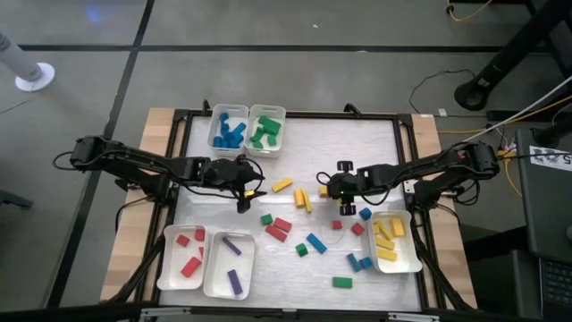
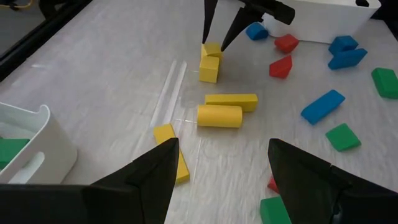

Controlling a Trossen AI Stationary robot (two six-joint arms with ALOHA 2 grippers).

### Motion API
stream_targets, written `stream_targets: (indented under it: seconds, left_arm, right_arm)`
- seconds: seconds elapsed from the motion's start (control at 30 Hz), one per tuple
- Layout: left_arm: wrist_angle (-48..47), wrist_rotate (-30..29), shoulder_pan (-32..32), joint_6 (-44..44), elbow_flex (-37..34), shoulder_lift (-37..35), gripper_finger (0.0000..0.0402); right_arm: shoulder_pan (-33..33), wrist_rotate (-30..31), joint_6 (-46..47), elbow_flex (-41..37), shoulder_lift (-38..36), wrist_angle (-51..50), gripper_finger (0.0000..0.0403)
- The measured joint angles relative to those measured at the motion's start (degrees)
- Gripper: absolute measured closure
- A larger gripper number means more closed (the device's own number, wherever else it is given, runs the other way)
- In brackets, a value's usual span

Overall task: Sort blocks
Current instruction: Put the yellow block into the bottom right white bin

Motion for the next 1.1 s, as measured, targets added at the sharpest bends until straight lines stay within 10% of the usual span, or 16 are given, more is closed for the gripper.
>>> stream_targets:
  seconds: [0.43,1.1]
  left_arm:
    - [0.0,0.0,0.0,0.0,0.0,0.0,0.0165]
    - [0.17,0.02,-0.72,-2.39,0.0,0.0,0.0165]
  right_arm:
    - [0.0,-1.96,-0.22,-0.05,0.31,0.02,0.0156]
    - [-3.76,-7.56,-1.17,-0.34,5.8,2.8,0.0209]
